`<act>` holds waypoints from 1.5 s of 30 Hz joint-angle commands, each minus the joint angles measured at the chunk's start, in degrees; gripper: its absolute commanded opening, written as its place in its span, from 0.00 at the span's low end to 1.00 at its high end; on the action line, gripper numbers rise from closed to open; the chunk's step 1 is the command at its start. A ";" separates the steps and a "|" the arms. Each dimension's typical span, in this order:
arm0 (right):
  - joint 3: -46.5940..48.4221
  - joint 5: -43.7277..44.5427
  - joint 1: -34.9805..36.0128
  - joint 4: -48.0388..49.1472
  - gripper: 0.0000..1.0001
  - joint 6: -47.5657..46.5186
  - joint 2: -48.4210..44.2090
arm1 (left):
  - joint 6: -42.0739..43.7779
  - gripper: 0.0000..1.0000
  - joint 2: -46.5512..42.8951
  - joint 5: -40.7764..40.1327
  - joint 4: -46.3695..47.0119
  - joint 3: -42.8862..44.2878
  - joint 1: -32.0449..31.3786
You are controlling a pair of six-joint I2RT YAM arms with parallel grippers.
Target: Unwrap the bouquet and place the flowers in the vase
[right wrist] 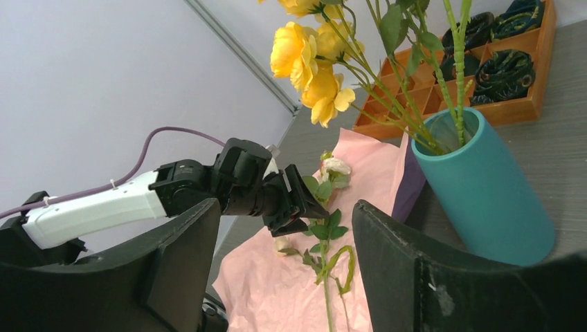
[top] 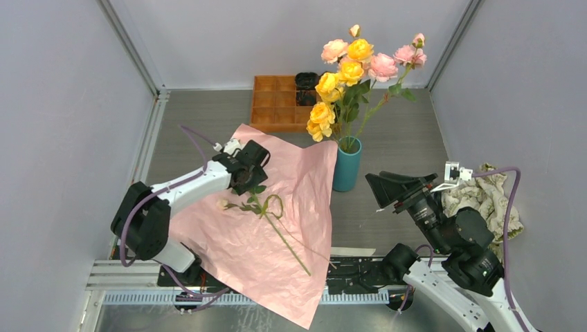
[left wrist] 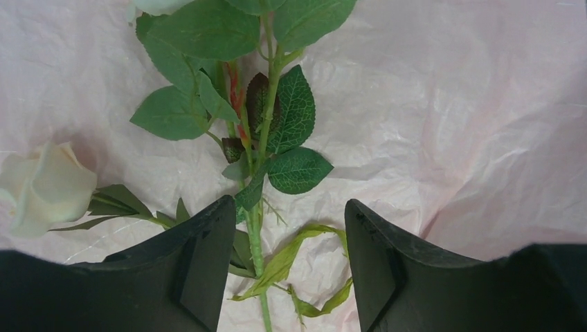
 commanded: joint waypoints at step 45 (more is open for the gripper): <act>-0.07 1.66 -0.19 -2.18 0.72 4.73 -2.62 | 9.55 0.00 -16.48 4.10 6.45 5.35 8.07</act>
